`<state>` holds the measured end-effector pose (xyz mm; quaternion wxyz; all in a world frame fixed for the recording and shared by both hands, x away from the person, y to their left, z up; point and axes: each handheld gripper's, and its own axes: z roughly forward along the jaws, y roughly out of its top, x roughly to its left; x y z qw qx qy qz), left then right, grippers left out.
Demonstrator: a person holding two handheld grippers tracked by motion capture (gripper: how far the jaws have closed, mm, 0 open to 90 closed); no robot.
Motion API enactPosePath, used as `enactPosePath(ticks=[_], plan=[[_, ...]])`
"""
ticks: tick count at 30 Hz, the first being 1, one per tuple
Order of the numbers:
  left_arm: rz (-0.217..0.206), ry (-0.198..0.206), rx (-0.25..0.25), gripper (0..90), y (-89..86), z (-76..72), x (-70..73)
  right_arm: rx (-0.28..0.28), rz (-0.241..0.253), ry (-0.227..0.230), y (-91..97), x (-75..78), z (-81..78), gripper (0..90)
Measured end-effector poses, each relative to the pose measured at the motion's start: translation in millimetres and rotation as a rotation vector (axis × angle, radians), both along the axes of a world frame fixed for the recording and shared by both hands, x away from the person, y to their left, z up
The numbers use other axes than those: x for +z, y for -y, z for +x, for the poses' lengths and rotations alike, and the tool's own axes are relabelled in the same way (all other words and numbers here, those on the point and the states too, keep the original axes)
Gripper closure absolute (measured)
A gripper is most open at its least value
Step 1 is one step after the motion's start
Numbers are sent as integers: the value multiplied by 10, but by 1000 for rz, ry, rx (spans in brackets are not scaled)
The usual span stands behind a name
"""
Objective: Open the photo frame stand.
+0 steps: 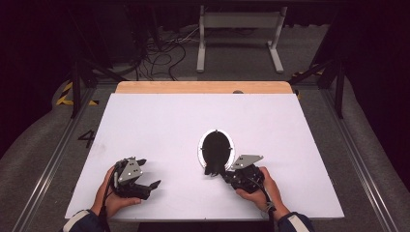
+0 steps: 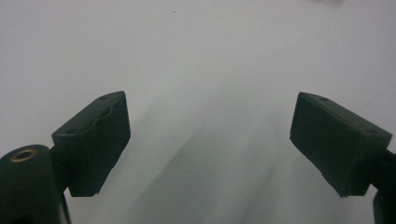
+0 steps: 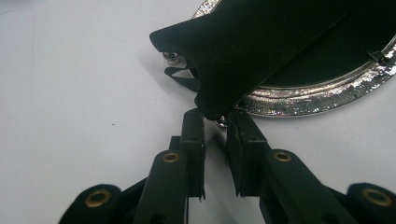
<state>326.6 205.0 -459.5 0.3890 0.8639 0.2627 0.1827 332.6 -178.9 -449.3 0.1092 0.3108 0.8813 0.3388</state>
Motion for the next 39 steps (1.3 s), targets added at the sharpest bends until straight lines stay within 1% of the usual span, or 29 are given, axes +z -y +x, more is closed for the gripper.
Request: enactPosePath(ticks=[1,4,7,8,10,14,16,19,21,24,26,27,29,30,31,32,33,35,37,39], plan=[[2,0,-1,128,0,0,-1,2,5,-2,4,-1,3,772],[1,-1,-2,128,-2,0,-1,-2,42,-18,27,-8,20,765],[3,-3,-1,128,-1,3,-2,-7,89,-39,59,-18,43,756],[4,-5,-3,128,4,4,-6,-7,89,-39,59,-18,43,756],[1,-9,-3,128,10,1,-8,-12,126,-56,75,-16,63,743],[9,-10,-3,128,18,3,-9,-19,177,-78,98,-6,94,721],[15,-11,-2,127,26,3,-16,-23,209,-96,115,-6,121,698],[22,-10,-5,127,37,6,-22,-33,245,-119,127,-16,160,655],[27,-11,-6,127,45,6,-25,-43,274,-144,134,-32,189,635],[47,-11,4,127,56,15,-35,-58,304,-170,146,-55,227,616],[46,-12,3,127,58,17,-38,-68,317,-187,148,-74,243,608],[47,-12,3,127,61,17,-38,-68,317,-187,148,-74,243,608],[51,-15,2,127,68,18,-38,-77,349,-211,161,-86,263,605],[53,-14,1,127,75,21,-42,-83,366,-229,168,-94,275,606],[56,-14,1,127,81,22,-45,-92,395,-253,178,-106,291,613],[55,-18,0,128,89,21,-50,-95,403,-265,180,-113,301,615],[65,-19,-4,127,97,24,-52,-101,424,-283,184,-119,310,631],[69,-20,-6,127,112,23,-57,-124,482,-341,203,-151,339,642],[73,-21,-8,127,117,21,-60,-131,504,-365,221,-164,351,637],[77,-21,-12,127,119,24,-64,-133,507,-368,228,-164,353,624]])
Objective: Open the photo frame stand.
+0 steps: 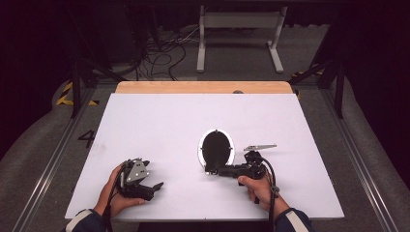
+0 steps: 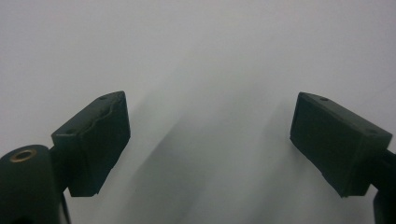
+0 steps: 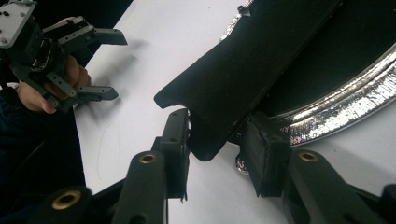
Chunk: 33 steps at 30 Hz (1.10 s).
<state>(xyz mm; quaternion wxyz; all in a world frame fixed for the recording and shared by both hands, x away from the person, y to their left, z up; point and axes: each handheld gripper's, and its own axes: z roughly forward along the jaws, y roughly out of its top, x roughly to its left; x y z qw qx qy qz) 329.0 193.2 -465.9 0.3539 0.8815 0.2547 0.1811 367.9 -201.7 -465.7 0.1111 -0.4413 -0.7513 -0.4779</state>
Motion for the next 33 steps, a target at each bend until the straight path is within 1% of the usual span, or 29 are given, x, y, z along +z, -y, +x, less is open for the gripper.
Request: enactPosePath(ticks=[2,4,7,13,16,17,18,19,20,24,28,33], plan=[[2,1,-1,127,-1,0,-1,2,-17,19,0,12,1,593],[2,1,1,127,-2,-1,1,9,-27,39,-5,17,1,596],[5,-1,-3,127,1,0,-1,6,-20,32,5,14,9,588],[12,-5,-15,127,39,15,-5,-11,21,-6,26,-18,39,601],[14,-8,-20,127,70,27,-9,-37,53,-35,44,-38,59,603],[15,-10,-25,127,82,35,-9,-53,77,-58,60,-46,73,601],[14,-12,-29,128,92,43,-6,-67,114,-78,76,-59,96,602],[7,-12,-34,134,103,55,-3,-80,139,-89,85,-64,119,601],[1,-10,-35,140,119,67,4,-89,151,-96,86,-62,137,593],[-15,-6,-41,151,168,120,30,-95,161,-99,51,-68,175,585],[-52,-13,-47,172,239,232,47,-105,170,-107,29,-78,197,584],[-93,-32,-50,170,353,413,82,-100,172,-99,10,-89,220,590]])
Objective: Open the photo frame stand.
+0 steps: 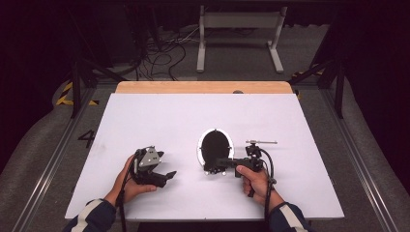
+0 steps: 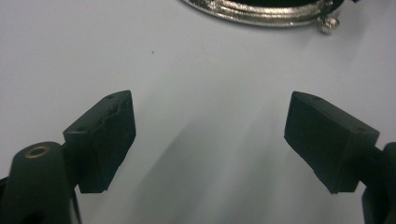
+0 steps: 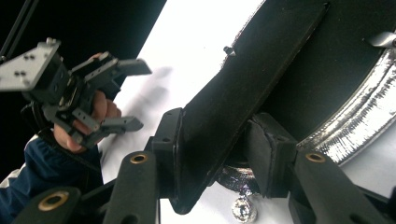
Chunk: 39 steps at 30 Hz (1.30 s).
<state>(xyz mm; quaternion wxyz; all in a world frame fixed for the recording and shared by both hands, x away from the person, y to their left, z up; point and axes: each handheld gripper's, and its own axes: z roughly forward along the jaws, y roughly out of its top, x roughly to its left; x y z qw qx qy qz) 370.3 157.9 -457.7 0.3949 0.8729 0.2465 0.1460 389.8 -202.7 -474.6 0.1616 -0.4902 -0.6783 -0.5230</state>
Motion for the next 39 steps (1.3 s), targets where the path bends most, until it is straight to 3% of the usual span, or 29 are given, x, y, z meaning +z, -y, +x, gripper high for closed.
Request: enactPosePath(ticks=[6,12,16,19,26,33,39], plan=[[-19,-31,-18,167,203,233,34,20,-19,18,-4,12,4,611],[-47,-47,-29,156,324,354,22,52,-34,51,4,21,14,615],[-104,-86,-39,143,392,464,15,68,-63,89,-7,48,-1,616],[-125,-107,-42,136,440,509,8,74,-71,103,-10,57,-8,617],[-133,-136,-69,134,634,565,-36,105,-112,177,-21,94,-42,625],[-160,-173,-82,140,697,575,-50,124,-145,231,-32,124,-77,635],[-180,-176,-99,163,703,561,-31,143,-161,280,-38,135,-101,637]])
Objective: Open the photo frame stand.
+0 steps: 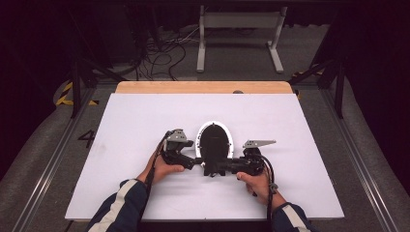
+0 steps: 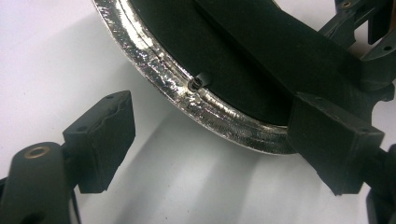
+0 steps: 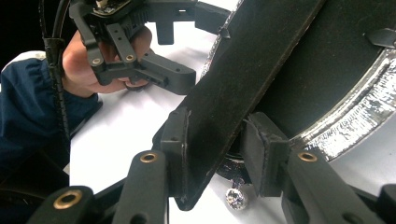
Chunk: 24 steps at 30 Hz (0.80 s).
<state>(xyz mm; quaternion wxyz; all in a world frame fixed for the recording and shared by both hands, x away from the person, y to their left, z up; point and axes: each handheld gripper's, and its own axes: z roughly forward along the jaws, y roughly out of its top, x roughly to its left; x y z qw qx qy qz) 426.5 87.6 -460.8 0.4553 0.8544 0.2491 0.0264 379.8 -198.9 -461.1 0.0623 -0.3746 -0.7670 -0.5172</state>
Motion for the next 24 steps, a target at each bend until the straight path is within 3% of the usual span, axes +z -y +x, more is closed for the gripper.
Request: enactPosePath(ticks=[4,8,19,22,24], plan=[[-16,4,-41,173,23,-11,9,17,2,22,8,-6,0,638],[-42,-18,-51,182,31,0,-2,25,-19,43,0,13,-17,640],[-60,-7,-72,233,18,-9,29,47,-36,83,-5,36,-48,641],[-76,-22,-65,258,19,-19,33,51,-44,89,-3,43,-55,643],[-83,-17,-87,288,8,-8,42,54,-51,92,-2,47,-60,645]])
